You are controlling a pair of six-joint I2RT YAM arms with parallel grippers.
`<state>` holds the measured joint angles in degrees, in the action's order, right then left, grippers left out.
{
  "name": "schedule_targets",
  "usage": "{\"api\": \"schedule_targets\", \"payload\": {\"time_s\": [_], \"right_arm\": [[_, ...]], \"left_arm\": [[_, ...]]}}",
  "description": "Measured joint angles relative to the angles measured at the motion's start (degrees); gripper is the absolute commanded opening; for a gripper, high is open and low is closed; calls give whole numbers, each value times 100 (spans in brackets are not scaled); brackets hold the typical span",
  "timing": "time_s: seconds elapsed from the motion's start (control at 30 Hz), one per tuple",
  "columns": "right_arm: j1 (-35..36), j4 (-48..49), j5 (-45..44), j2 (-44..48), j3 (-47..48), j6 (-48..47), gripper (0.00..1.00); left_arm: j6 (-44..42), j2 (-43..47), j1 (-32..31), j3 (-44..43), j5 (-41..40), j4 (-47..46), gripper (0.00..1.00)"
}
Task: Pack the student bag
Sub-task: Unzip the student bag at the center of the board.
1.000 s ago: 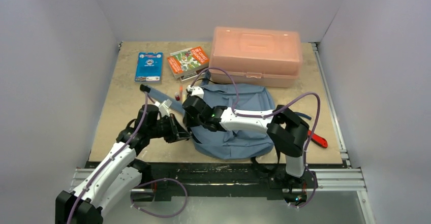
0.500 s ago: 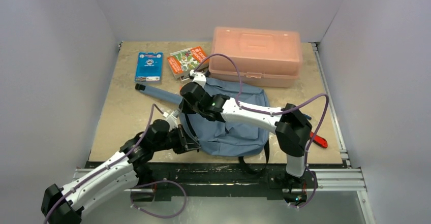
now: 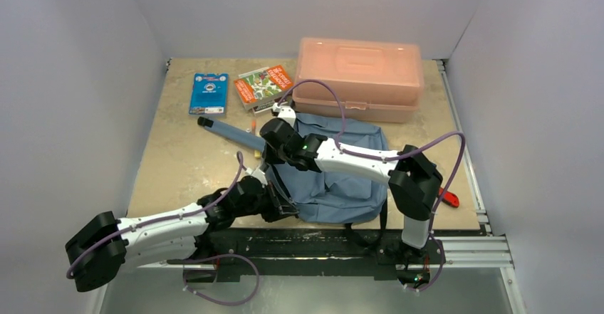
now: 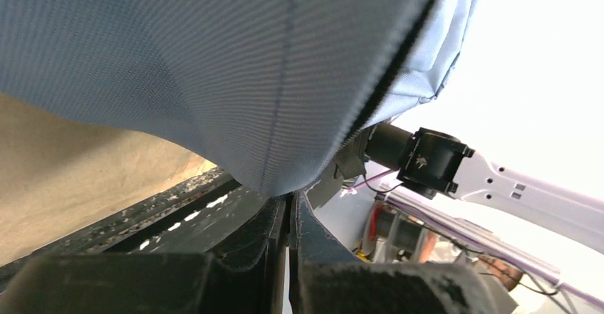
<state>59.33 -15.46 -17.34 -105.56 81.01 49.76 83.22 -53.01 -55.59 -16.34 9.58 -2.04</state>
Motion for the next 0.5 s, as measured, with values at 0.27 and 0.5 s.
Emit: {"api": "schedule_targets", "payload": {"time_s": [0.27, 0.5], "right_arm": [[-55, -87, 326, 0, 31, -203, 0], [-190, 214, 518, 271, -28, -1058, 18]], "left_arm": [[562, -525, -229, 129, -131, -782, 11], [127, 1412, -138, 105, -168, 780, 95]]}}
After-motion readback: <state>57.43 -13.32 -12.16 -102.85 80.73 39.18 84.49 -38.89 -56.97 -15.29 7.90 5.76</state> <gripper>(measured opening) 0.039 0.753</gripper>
